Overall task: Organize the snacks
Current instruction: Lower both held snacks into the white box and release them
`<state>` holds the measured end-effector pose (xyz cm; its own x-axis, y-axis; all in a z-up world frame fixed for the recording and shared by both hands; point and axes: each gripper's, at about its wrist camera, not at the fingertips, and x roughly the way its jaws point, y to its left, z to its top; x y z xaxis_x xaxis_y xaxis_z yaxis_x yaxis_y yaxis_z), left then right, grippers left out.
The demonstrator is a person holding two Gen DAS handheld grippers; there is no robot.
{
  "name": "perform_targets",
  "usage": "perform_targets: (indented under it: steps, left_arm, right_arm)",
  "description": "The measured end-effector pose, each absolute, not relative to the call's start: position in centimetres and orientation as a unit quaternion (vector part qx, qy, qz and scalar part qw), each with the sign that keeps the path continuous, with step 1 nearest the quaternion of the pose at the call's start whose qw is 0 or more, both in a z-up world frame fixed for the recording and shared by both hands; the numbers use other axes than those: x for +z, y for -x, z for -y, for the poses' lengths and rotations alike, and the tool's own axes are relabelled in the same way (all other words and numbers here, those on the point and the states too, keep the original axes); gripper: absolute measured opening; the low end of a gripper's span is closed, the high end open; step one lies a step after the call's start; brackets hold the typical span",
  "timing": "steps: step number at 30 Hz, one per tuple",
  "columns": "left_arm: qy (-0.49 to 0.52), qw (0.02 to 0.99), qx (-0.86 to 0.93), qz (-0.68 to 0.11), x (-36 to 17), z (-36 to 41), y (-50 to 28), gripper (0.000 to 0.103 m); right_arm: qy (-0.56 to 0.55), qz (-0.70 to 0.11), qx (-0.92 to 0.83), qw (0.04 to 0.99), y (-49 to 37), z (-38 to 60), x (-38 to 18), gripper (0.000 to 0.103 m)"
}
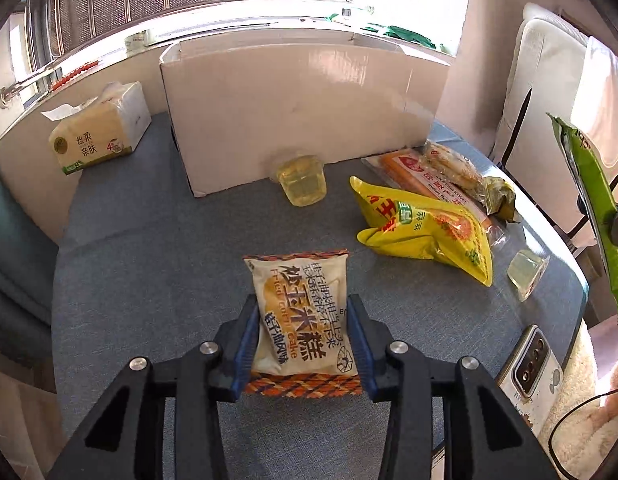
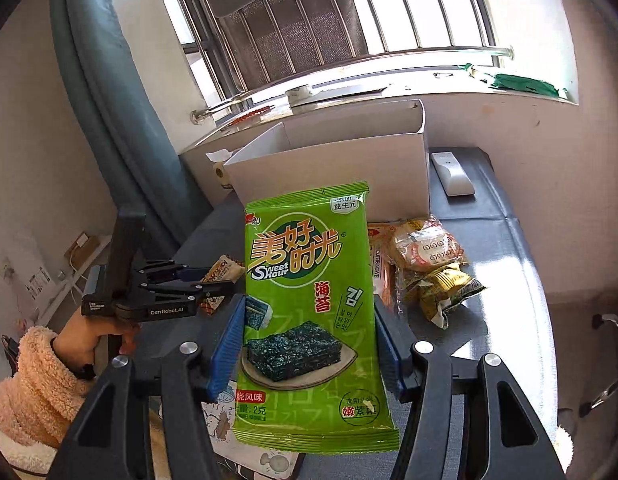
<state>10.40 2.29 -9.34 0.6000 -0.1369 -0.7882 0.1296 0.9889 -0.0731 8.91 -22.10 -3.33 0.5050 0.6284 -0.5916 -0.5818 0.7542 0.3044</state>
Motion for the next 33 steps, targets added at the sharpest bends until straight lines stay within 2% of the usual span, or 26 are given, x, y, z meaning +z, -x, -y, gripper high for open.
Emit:
perform_targets:
  steps: [8, 15, 20, 25, 27, 28, 29, 30, 33]
  left_arm:
    - [0.066, 0.933, -0.088, -0.344, -2.8, -3.6, -9.4, 0.046]
    - [0.113, 0.95, -0.096, -0.276, 3.3, -5.0, -14.9, 0.046]
    - [0.125, 0.95, -0.082, -0.273, 6.0, -6.5, -21.8, 0.046]
    - [0.117, 0.944, -0.068, -0.302, 5.8, -7.3, -27.2, 0.046]
    - [0.115, 0.941, -0.059, -0.313, 5.1, -7.3, -28.3, 0.051]
    - [0.112, 0.94, -0.048, -0.319, 4.9, -7.5, -28.8, 0.068]
    - [0.108, 0.937, -0.04, -0.33, 4.6, -7.6, -29.2, 0.098]
    - [0.11, 0.937, -0.03, -0.33, 4.3, -7.9, -29.2, 0.103]
    - [0.118, 0.937, -0.031, -0.328, 3.9, -9.0, -28.1, 0.103]
  right_arm:
    - [-0.06, -0.36, 0.366, 0.856, -10.7, 19.9, -3.1, 0.063]
    - [-0.074, -0.33, 0.354, 0.872, -17.8, 16.7, 1.7, 0.063]
    - [-0.081, -0.318, 0.318, 0.89, -25.2, 13.6, 4.8, 0.064]
    - [-0.085, -0.35, 0.299, 0.884, -31.3, 11.1, 4.7, 0.064]
    - [-0.085, -0.352, 0.297, 0.884, -32.5, 10.8, 4.3, 0.071]
    - [-0.084, -0.355, 0.292, 0.884, -32.9, 10.7, 4.2, 0.072]
    - [-0.087, -0.359, 0.286, 0.884, -33.2, 10.6, 4.0, 0.085]
    - [-0.087, -0.364, 0.282, 0.883, -33.3, 10.6, 3.8, 0.103]
    - [-0.085, -0.35, 0.265, 0.894, -32.8, 11.7, 3.7, 0.103]
